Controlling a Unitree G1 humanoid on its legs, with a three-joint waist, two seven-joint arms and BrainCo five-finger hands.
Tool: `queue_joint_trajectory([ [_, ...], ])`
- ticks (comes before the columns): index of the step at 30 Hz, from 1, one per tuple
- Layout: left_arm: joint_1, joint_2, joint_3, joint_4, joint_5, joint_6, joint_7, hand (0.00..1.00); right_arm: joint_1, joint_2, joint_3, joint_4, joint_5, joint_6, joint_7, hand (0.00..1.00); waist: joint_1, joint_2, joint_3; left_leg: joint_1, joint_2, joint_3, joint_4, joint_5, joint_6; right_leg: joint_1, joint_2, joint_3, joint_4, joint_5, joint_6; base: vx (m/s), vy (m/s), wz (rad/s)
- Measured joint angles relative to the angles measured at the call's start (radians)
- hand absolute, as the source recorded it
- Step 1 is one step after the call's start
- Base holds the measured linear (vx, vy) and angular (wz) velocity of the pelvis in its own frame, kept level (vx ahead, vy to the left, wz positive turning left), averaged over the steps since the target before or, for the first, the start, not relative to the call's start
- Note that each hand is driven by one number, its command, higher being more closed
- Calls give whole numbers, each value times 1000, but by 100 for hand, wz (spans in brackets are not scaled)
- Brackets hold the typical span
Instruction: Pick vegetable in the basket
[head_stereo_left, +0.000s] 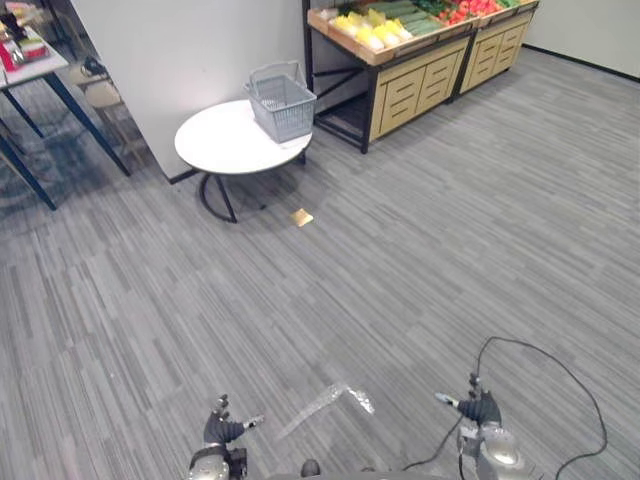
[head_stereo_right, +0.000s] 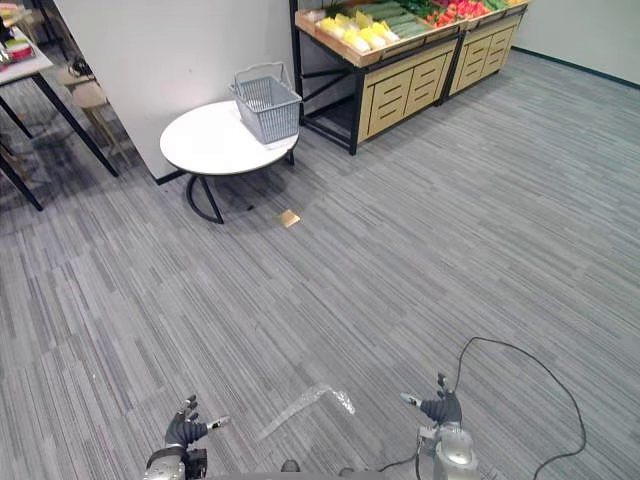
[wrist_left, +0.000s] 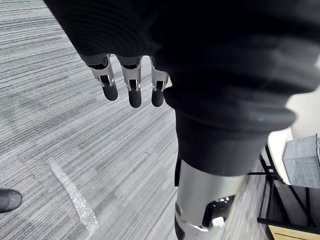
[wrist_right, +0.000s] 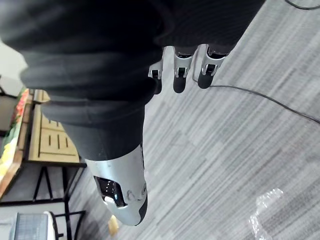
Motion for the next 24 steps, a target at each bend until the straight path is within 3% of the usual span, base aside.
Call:
queue_joint_trajectory([
  [9,2,2,43,-33,0,-2,16,0,-1,-14,-17,0,-77,3,2,0,-15,7,3,11,0,1,-5,0,0,15,0,1,-13,1,0,21,1,0],
  [24,19,0,76,-33,-11,0,39,0,-43,-24,-24,13,-14,11,-1,0,-9,8,28,-16,5,34,0,-10,7,-22,7,30,-11,8,0,-3,1,-6],
])
